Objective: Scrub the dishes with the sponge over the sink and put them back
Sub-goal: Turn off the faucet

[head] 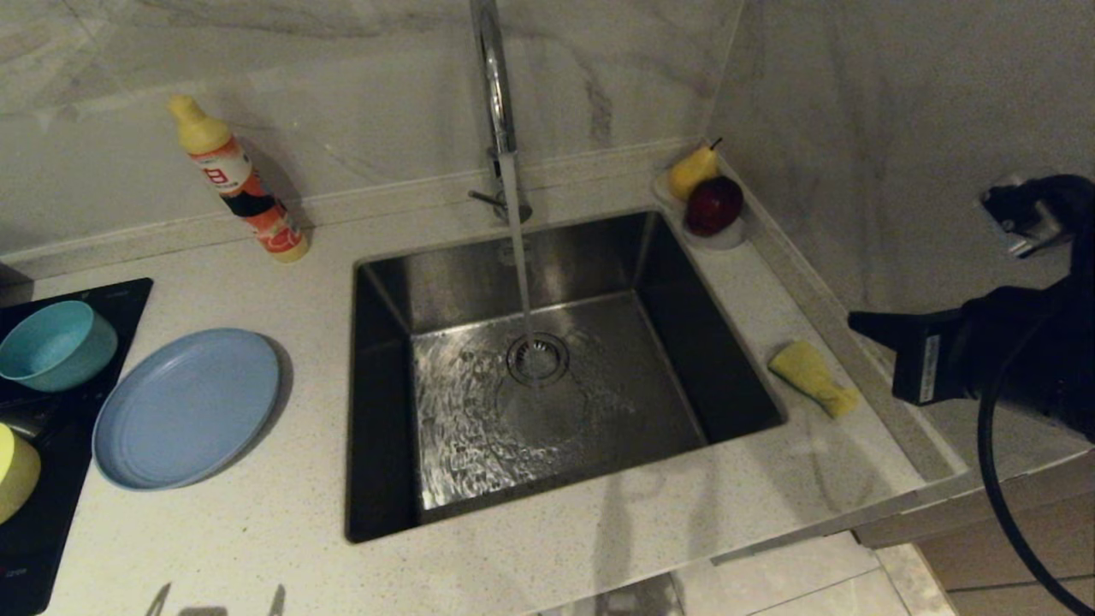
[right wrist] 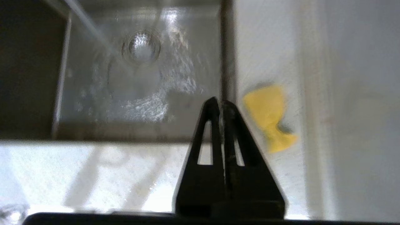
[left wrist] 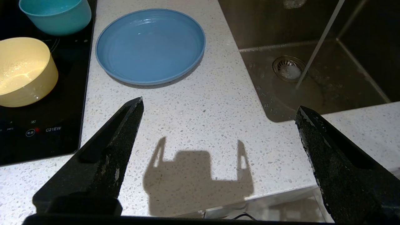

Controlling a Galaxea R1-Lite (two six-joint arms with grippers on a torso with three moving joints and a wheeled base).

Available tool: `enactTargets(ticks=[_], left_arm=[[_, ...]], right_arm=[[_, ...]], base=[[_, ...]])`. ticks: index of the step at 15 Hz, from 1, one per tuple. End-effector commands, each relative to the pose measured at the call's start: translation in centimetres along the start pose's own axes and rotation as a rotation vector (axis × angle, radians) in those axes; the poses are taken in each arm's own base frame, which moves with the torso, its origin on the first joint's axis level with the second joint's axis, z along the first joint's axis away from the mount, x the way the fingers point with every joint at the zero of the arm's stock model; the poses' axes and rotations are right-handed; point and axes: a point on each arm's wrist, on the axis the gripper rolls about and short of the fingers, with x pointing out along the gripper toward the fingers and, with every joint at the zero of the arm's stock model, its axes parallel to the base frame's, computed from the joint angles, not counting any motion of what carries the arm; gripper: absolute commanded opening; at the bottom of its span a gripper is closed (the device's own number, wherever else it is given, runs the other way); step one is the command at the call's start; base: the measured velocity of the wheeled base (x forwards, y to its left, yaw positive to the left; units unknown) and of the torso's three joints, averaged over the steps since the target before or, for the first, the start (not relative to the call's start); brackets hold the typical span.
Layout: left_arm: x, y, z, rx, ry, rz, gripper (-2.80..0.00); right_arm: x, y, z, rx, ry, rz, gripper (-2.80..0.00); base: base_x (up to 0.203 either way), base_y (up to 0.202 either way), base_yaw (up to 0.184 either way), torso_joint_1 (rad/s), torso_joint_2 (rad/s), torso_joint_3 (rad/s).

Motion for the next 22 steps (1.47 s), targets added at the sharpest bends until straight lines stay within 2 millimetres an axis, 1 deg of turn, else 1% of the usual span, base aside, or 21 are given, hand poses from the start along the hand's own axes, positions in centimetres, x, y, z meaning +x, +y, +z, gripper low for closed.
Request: enactTargets(ticks=[1,2,3,5,7,9,11,12,16,17,21,22], left_arm=[[0.2,0.0,-1.1,0.001,0.039,0.001,0.0],[0.2,0.0,-1.1,0.0,0.04,0.001,0.0],[0.2,0.0,-1.1,-0.001,0.04,0.001,0.0],[0.2,0.0,-1.1,0.001,0.039,0.001,0.0],[0.2,0.0,-1.1,-0.001,0.039,0.001,0.0],[0.2,0.0,-1.1,-0.001,0.04,0.001,0.0],[0.2,0.0,-1.1,-0.001,0.04,0.001,0.0],[0.2,0.0,-1.1,-0.001,0.039,0.001,0.0],[0.2,0.0,-1.1,0.0,0.04,0.001,0.0],[0.2,0.0,-1.1,0.0,0.039,0.001,0.0],[0.2,0.0,-1.1,0.001,0.04,0.001,0.0],[0.2,0.0,-1.1,0.0,0.039,0.001,0.0]], right_arm=[[-4.4,0.5,1.7,0.03,-0.131,-0.02,-2.8],[-5.8,0.5,2.1,0.045,-0.17,-0.066,-2.8],[-6.9,-0.1,2.4,0.062,-0.203,-0.139,-2.8],[-8.9,-1.6,1.7,0.081,-0.236,-0.213,-2.8],[-11.2,-3.0,-0.3,0.085,-0.253,-0.248,-2.8],[-13.3,-4.4,-3.2,0.089,-0.259,-0.299,-2.8],[-14.9,-5.3,-5.3,0.105,-0.282,-0.354,-2.8],[-15.3,-5.5,-6.2,0.109,-0.284,-0.386,-2.8],[-16.4,-6.1,-7.0,0.126,-0.318,-0.532,-2.8],[-16.8,-6.2,-7.8,0.127,-0.321,-0.571,-2.8],[-18.1,-6.1,-12.7,0.116,-0.316,-0.652,-2.8],[-18.2,-6.1,-13.4,0.116,-0.315,-0.665,-2.8]], base=[[0.0,0.0,0.0,0.0,0.0,0.0],[0.0,0.0,0.0,0.0,0.0,0.0],[0.0,0.0,0.0,0.0,0.0,0.0],[0.0,0.0,0.0,0.0,0.0,0.0],[0.0,0.0,0.0,0.0,0.0,0.0],[0.0,0.0,0.0,0.0,0.0,0.0],[0.0,0.0,0.0,0.0,0.0,0.0],[0.0,0.0,0.0,0.0,0.0,0.0],[0.0,0.0,0.0,0.0,0.0,0.0],[0.0,0.0,0.0,0.0,0.0,0.0],[0.0,0.0,0.0,0.0,0.0,0.0],[0.0,0.0,0.0,0.0,0.0,0.0]])
